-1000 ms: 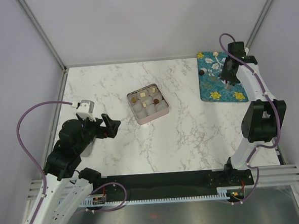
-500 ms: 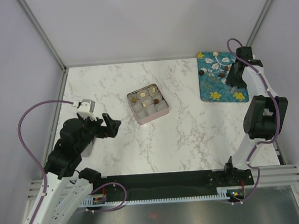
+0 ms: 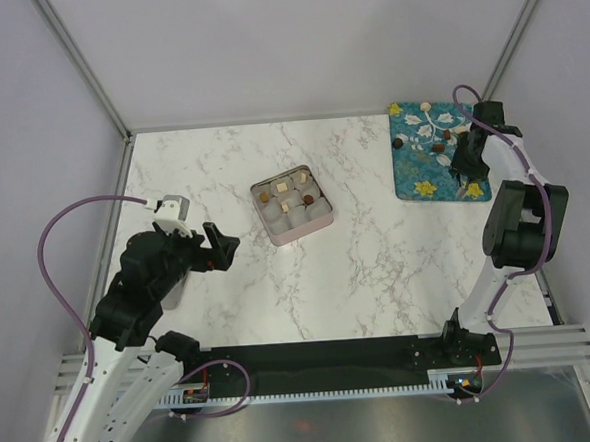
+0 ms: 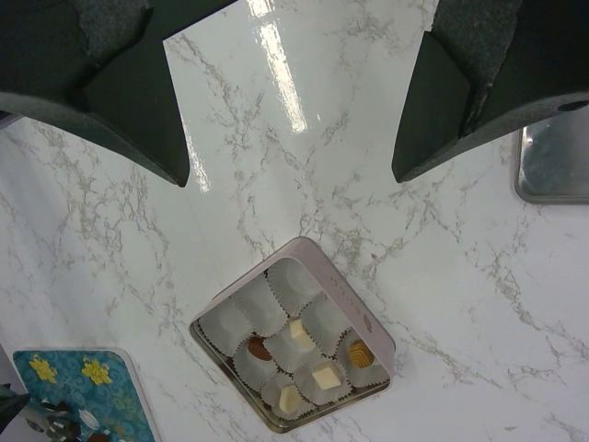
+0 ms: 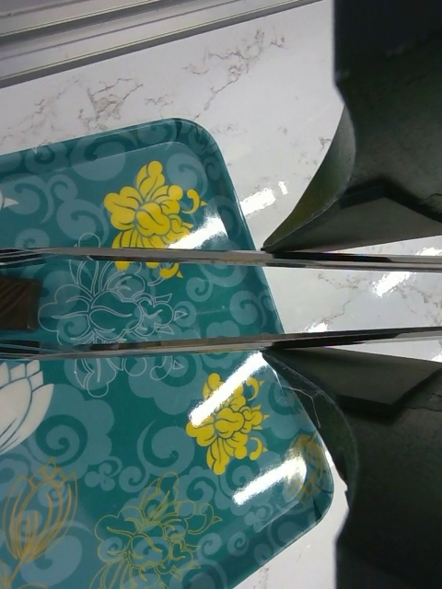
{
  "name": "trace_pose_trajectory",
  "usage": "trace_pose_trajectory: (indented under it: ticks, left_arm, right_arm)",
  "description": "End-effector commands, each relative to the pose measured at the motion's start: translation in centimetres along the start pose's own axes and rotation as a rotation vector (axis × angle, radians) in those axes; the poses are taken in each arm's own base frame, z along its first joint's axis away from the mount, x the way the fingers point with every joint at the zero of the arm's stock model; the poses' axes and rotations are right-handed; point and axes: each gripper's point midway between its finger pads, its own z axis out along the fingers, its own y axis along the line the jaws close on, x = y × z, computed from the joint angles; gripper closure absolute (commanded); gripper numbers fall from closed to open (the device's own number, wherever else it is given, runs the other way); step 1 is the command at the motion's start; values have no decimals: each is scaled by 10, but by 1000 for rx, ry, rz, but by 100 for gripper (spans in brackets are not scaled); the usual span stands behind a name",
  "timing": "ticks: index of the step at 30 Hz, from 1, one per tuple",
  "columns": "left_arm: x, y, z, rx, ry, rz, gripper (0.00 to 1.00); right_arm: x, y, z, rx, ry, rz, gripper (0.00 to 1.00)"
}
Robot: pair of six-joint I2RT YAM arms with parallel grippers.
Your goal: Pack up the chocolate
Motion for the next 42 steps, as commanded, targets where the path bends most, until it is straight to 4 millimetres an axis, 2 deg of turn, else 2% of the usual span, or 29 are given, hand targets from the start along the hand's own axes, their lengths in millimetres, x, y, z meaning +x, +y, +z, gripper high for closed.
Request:
trace_pose_trajectory:
  ticks: [1, 6, 10, 18, 22, 29, 31, 32, 42]
  left_arm:
    - [-6, -1, -1, 4, -21, 32, 0]
    - [-6, -1, -2, 6, -23, 30, 0]
    - [-7, -2, -3, 11, -28, 30, 0]
    - [-8, -4, -6, 25, -38, 30, 0]
    - [-9, -5, -7, 30, -42, 28, 0]
    - [-10, -5, -9, 26, -51, 29, 0]
    - [-10, -4, -9, 24, -53, 27, 0]
    - [-10, -4, -9, 22, -52, 27, 0]
    - [-9, -3, -8, 18, -47, 25, 0]
  right_arm:
    - [-4, 5, 2, -24, -20, -23, 50]
    - [-4, 8, -3, -43, -19, -27, 54]
    - [-3, 9, -15, -34, -15, -33, 57]
    - [13, 25, -40, -34, -3, -82, 60]
    - [17, 38, -53, -56, -11, -115, 61]
    - [26, 75, -80, -121, -38, -197, 63]
    - [25, 77, -86, -128, -46, -196, 64]
    - [32, 91, -91, -152, -46, -232, 64]
    - [35, 94, -100, -169, -58, -253, 64]
